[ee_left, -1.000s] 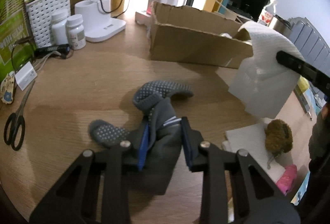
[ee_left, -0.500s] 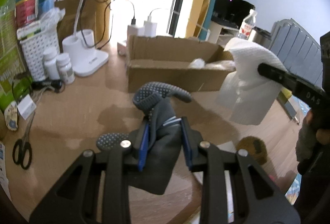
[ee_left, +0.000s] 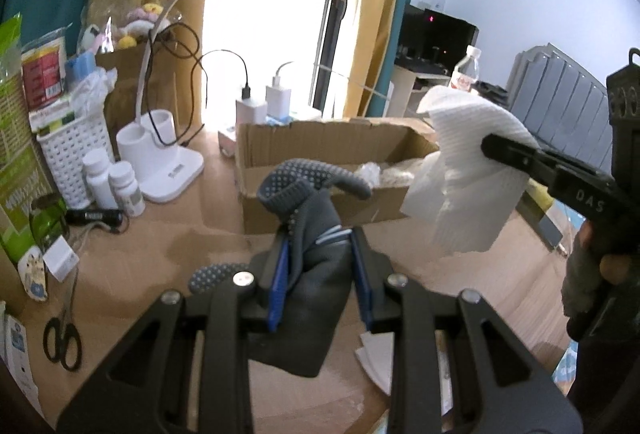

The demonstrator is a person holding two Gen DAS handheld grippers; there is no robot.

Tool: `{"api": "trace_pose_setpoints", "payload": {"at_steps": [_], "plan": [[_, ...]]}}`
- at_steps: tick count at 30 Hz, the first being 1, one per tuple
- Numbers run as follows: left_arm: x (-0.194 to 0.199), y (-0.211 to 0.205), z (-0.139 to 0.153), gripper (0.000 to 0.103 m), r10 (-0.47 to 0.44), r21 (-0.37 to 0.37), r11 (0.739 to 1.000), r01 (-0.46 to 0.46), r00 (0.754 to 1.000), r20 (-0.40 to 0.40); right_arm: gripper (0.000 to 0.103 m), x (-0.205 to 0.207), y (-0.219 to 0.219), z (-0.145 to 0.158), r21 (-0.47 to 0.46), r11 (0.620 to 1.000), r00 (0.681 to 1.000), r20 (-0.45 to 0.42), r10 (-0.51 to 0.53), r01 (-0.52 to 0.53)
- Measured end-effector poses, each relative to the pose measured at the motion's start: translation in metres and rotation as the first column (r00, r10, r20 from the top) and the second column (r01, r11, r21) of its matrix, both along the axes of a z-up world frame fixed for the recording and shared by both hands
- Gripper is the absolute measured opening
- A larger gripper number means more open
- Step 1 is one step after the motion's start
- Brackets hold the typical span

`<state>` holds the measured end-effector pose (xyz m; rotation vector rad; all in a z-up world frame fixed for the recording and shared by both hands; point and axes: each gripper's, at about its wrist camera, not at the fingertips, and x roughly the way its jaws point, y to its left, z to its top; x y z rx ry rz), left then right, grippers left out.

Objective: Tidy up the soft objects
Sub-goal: 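Lower the towel and glove into the box and open both grippers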

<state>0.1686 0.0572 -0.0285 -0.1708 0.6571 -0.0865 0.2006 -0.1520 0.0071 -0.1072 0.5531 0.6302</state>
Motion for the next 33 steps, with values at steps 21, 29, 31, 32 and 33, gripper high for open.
{"api": "trace_pose_setpoints", "payload": {"at_steps": [21,29,31,32,33], "plan": [[0.024,0.019,0.019,0.03,-0.022,0.002,1.0,0.022,0.996,0.084,0.008,0.022,0.027,0.017,-0.003,1.0,0.998,0.055,0.03,-0.03],[0.037,0.024,0.019,0.03,-0.025,0.001,1.0,0.025,0.995,0.097,0.008,0.038,0.035,0.018,0.009,1.0,0.998,0.06,0.03,-0.03],[0.042,0.025,0.019,0.03,-0.027,-0.002,1.0,0.027,0.995,0.101,0.008,0.042,0.037,0.017,0.012,0.999,0.998,0.06,0.029,-0.029],[0.044,0.025,0.019,0.03,-0.027,-0.002,1.0,0.028,0.994,0.103,0.008,0.044,0.038,0.017,0.014,0.999,0.998,0.059,0.029,-0.03],[0.046,0.025,0.018,0.03,-0.027,-0.002,1.0,0.028,0.994,0.102,0.008,0.047,0.039,0.016,0.017,0.999,0.998,0.059,0.03,-0.031]]}}
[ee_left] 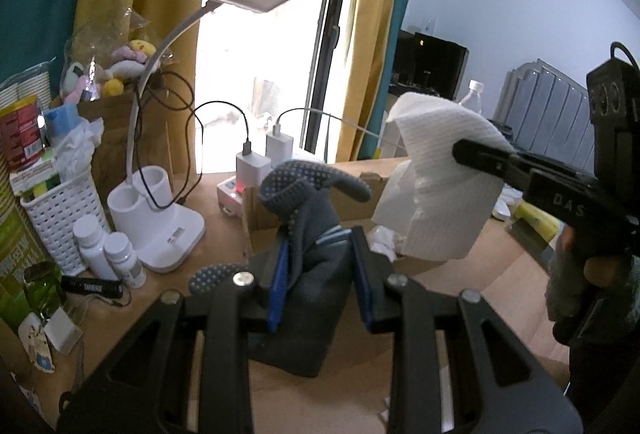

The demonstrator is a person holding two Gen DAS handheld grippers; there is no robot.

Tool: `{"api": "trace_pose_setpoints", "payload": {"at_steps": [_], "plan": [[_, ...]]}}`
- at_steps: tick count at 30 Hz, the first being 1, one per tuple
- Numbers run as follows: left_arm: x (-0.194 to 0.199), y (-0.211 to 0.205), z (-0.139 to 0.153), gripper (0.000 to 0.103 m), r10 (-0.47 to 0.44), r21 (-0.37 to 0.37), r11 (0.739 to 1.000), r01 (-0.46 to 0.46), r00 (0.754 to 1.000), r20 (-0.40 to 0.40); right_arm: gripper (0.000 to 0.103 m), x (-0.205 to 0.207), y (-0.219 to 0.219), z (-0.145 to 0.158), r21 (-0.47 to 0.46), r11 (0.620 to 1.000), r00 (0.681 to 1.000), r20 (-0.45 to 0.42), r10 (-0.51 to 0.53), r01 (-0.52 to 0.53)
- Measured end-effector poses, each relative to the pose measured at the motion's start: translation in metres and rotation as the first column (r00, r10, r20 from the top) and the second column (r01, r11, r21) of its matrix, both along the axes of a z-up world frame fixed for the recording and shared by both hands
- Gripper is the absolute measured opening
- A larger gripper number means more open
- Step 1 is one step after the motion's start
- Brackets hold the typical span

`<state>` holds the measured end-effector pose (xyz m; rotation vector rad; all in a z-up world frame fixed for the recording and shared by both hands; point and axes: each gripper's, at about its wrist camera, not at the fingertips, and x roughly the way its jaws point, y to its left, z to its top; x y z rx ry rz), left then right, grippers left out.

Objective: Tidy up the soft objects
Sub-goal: 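Lower the towel and glove into the box and open both grippers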

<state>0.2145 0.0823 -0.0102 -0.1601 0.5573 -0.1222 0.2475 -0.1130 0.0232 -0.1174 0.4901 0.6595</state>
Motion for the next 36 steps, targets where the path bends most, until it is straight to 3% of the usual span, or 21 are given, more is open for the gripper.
{"api": "trace_pose_setpoints", "payload": {"at_steps": [12,36], "plan": [[0.024,0.003,-0.011,0.03,-0.005,-0.007,1.0,0.005,1.0,-0.012,0.008,0.023,0.016,-0.014,0.014,0.999,0.999,-0.021,0.032,-0.032],[0.067,0.002,-0.052,0.03,-0.022,-0.03,0.999,0.02,0.997,-0.071,0.008,0.057,0.054,-0.081,-0.019,0.995,0.98,-0.175,0.091,-0.096]]}}
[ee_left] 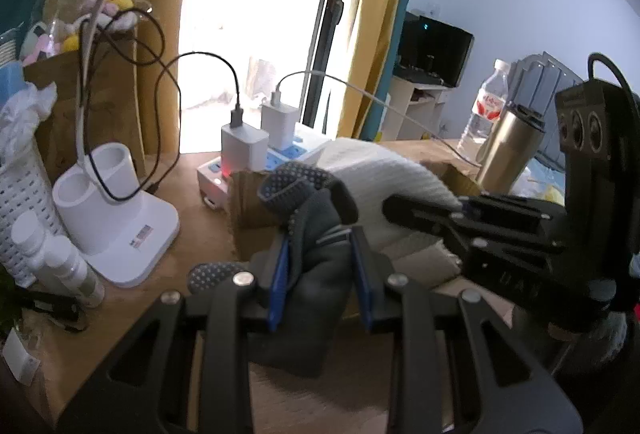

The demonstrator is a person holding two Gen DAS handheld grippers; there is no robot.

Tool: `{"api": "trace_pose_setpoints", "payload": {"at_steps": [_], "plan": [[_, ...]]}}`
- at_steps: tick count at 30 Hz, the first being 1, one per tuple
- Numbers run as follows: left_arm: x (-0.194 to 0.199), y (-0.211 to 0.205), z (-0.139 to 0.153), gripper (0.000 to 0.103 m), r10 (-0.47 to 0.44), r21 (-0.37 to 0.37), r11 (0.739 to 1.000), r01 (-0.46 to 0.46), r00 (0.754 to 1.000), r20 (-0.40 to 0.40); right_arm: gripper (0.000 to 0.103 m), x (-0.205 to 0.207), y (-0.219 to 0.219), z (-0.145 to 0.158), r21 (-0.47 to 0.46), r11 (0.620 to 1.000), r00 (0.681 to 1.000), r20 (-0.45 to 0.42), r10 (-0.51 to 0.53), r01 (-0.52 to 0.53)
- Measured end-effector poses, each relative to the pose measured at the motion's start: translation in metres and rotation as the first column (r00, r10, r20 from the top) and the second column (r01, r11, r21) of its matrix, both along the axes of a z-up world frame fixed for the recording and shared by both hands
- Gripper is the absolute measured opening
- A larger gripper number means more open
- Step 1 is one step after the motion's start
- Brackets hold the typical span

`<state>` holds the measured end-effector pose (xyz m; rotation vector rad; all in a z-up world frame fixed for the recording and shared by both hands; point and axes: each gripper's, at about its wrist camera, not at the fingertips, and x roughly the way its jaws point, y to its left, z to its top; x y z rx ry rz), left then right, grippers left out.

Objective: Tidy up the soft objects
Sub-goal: 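Lower the towel and glove into the box and open both grippers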

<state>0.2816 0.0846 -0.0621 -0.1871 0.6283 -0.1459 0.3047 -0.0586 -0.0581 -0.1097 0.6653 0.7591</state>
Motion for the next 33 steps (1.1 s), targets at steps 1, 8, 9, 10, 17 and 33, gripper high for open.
{"api": "trace_pose_setpoints", "payload": {"at_steps": [1,8,9,10,17,33], "plan": [[0.001,0.0,-0.001,0.03,0.0,0.001,1.0,0.0,1.0,-0.003,0.008,0.001,0.001,-0.002,-0.002,1.0,1.0,-0.005,0.002,-0.002],[0.009,0.004,-0.01,0.031,0.004,-0.013,1.0,-0.004,0.999,-0.033,0.008,0.006,0.006,-0.017,-0.024,1.0,0.999,-0.044,0.012,-0.013],[0.009,0.004,-0.011,0.031,0.007,-0.013,1.0,-0.008,0.999,-0.035,0.008,0.006,0.007,-0.018,-0.027,1.0,0.999,-0.05,0.014,-0.016],[0.01,0.005,-0.012,0.031,0.009,-0.013,1.0,-0.01,0.999,-0.038,0.008,0.007,0.008,-0.02,-0.034,0.999,0.998,-0.058,0.019,-0.021],[0.015,0.004,-0.015,0.037,0.007,-0.006,1.0,-0.008,0.998,-0.07,0.008,0.009,0.016,-0.033,-0.077,0.996,0.992,-0.116,0.044,-0.053],[-0.014,0.014,0.01,0.064,0.068,0.015,0.998,-0.067,0.997,-0.022,0.062,-0.003,0.006,-0.011,-0.09,0.996,0.998,-0.059,0.003,-0.009]]}}
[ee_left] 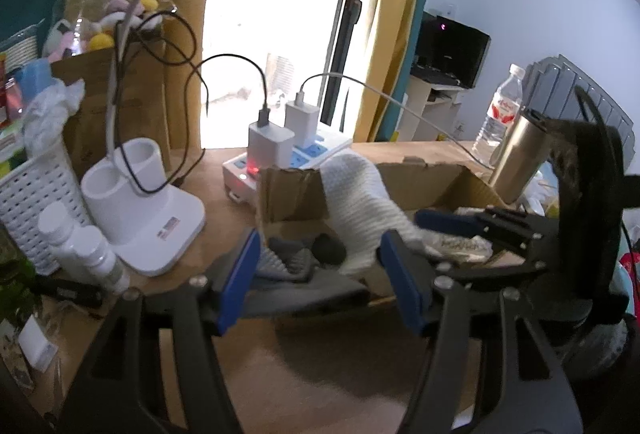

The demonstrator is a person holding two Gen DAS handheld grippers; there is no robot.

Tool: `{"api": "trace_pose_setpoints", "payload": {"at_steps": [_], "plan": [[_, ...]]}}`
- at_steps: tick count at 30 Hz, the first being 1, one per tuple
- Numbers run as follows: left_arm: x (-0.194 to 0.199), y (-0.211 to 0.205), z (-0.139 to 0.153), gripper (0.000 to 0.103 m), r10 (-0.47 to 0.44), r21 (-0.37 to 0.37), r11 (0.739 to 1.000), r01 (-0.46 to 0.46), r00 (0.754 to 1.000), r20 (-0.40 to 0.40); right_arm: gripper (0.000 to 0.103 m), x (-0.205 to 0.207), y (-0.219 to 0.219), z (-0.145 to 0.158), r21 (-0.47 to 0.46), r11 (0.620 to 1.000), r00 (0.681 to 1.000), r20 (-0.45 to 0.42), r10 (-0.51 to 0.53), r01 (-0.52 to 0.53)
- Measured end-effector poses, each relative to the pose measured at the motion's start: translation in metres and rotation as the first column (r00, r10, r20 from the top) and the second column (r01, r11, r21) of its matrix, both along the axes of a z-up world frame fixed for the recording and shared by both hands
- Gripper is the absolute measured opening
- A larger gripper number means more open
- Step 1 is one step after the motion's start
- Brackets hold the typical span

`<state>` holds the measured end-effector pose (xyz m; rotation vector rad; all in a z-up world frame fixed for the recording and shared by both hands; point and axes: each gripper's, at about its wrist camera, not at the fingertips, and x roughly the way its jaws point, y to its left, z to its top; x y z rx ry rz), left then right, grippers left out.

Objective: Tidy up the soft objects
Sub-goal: 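Lower the towel and glove into the box and open both grippers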

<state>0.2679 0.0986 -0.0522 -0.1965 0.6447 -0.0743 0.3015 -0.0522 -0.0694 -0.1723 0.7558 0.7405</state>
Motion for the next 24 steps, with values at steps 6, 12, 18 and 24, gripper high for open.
{"api": "trace_pose_setpoints", "payload": {"at_steps": [6,12,18,24], "plan": [[-0.016,0.001,0.008,0.065,0.021,-0.001,1.0,-0.021,1.0,0.006,0.062,-0.011,-0.01,0.013,0.021,1.0,1.0,0.029,-0.01,0.01],[-0.035,0.0,0.017,0.065,0.039,0.001,0.999,-0.039,0.999,0.018,0.062,-0.026,-0.018,0.025,0.034,0.999,0.998,0.054,-0.021,0.019],[-0.054,-0.005,0.024,0.065,0.037,0.0,0.999,-0.037,0.999,0.034,0.062,-0.043,-0.028,0.038,0.035,0.999,0.996,0.077,-0.033,0.03],[-0.072,-0.015,0.03,0.068,0.026,0.001,1.0,-0.026,0.998,0.052,0.064,-0.063,-0.035,0.049,0.037,0.999,0.994,0.101,-0.038,0.035]]}}
